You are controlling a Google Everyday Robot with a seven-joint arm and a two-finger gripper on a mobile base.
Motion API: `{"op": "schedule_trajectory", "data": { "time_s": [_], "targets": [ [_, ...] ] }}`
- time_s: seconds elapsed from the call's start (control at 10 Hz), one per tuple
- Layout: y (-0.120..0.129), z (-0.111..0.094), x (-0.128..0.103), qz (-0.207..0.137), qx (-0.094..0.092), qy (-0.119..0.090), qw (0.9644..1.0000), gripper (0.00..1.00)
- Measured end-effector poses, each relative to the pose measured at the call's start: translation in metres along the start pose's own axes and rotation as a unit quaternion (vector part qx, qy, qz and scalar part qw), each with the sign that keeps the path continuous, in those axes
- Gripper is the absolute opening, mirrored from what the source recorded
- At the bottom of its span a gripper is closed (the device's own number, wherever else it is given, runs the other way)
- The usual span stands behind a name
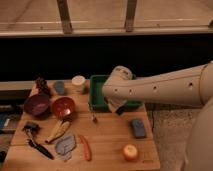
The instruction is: Place eraser in table surface
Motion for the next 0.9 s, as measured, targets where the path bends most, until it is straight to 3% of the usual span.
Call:
{"op": "schedule_trajectory", "data": {
  "time_s": [0.3,0.5,0.7,0.9],
  "targets": [
    [-0.016,-0.026,-0.006,0.007,0.032,-0.026,0.9991,0.11],
    [-0.018,-0.025,-0.004,0.011,0.040,-0.032,0.9987,0.11],
    [-0.018,-0.020,-0.002,0.013,0.037,-0.033,0.9987,0.11],
    [-0.010,-0.003,-0.001,0.010,0.020,-0.028,0.9993,0.11]
  ]
}}
